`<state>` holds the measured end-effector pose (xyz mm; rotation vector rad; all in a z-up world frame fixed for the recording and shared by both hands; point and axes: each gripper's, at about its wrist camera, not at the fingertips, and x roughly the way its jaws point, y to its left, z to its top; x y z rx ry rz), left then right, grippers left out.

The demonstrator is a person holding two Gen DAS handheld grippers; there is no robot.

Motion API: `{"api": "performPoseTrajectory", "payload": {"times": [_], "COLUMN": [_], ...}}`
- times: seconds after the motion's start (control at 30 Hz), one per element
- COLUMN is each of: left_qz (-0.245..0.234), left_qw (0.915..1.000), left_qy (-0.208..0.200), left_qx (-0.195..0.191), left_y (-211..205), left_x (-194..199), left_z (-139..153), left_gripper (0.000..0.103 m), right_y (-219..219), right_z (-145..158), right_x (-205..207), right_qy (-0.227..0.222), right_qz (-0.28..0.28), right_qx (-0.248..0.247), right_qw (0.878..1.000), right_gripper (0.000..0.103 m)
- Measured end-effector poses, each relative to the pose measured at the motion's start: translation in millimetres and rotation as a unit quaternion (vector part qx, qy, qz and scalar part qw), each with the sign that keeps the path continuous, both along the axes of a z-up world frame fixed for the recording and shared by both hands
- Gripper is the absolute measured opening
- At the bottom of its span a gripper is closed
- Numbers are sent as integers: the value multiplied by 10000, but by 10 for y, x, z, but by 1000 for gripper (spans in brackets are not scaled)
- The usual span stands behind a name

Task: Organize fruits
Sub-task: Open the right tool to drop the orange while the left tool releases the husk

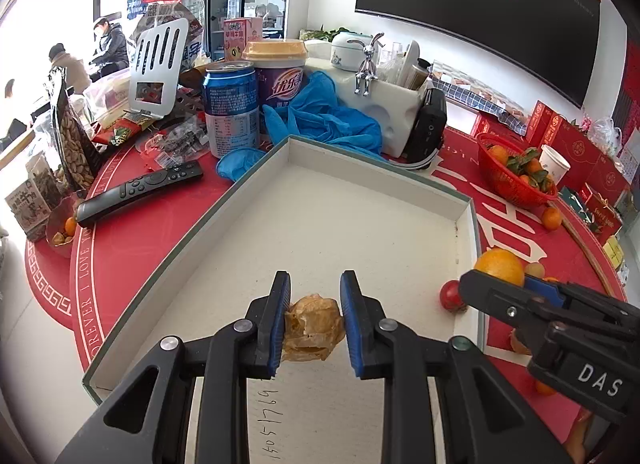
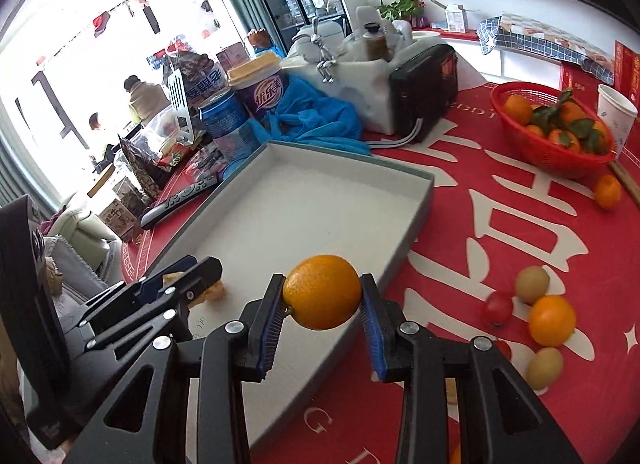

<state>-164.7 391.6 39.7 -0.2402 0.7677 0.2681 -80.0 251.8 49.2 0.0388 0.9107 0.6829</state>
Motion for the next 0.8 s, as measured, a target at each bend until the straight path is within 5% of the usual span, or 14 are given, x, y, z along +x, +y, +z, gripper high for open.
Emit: {"api": "performPoseTrajectory", "payload": {"times": [0.43,0.5,0.6,0.67,0.73,0.77,0.8], "left_qz": [119,205,467,622,707,680,629], "left_qw": [9997,9996,9987,9980,9972,9971,9973], "left_qy": [163,177,94,-39,-243,-314,-354], "left_qx": [103,125,178,123,-40,-107,-123], "left_y": [39,58,112,169,228,230,210], "left_x": [34,29,-6,-46,-104,-121,-127], "left_z": [-54,-58,-28,12,56,70,85], "left_gripper": [30,35,56,74,81,81,81], "right_y": [245,261,249,207,91,31,-31], "right_z": [-186,-192,-190,-150,-67,-22,19], "right_x": [52,57,74,87,99,103,100], "right_qy": [196,230,264,169,116,112,72], "right_qz": [201,242,245,129,87,42,-57], "right_qx": [-158,-173,-132,-127,178,314,385], "right_qw": [9995,9993,9993,9997,9997,9994,9992], "right_gripper": [38,38,41,54,73,98,103]}}
